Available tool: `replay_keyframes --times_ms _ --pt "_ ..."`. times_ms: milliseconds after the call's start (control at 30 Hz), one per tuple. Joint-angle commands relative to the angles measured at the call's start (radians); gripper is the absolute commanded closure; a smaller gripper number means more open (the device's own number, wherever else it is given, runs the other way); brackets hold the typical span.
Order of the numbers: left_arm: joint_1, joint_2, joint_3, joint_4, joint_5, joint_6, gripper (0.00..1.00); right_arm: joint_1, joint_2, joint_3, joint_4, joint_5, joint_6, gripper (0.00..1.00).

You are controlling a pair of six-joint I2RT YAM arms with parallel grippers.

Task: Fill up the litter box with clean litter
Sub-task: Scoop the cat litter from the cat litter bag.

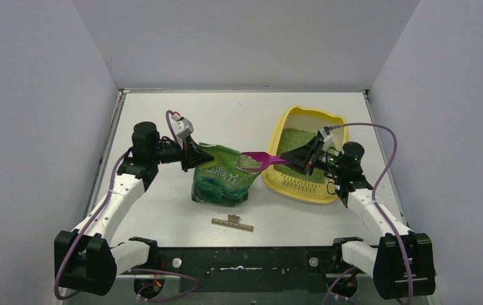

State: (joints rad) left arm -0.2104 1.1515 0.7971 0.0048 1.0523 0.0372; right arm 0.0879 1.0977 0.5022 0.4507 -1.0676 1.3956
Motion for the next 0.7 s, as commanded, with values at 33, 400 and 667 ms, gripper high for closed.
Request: replay_keyframes --times_ms 33,400,667 --pt "-0.007 0.002 0.019 0.038 0.03 0.0 1.0 -0.041 -0.048 0.018 0.002 -0.038 -0.016 1.0" --pt "-0.007 0.004 0.017 0.045 0.028 -0.003 1.0 -0.085 -0.103 0.014 -0.107 -0.069 -0.069 1.0" --pt "-0.007 0.01 0.018 0.048 0.029 -0.007 1.0 -0.085 -0.101 -0.008 -0.076 -0.047 -0.038 1.0"
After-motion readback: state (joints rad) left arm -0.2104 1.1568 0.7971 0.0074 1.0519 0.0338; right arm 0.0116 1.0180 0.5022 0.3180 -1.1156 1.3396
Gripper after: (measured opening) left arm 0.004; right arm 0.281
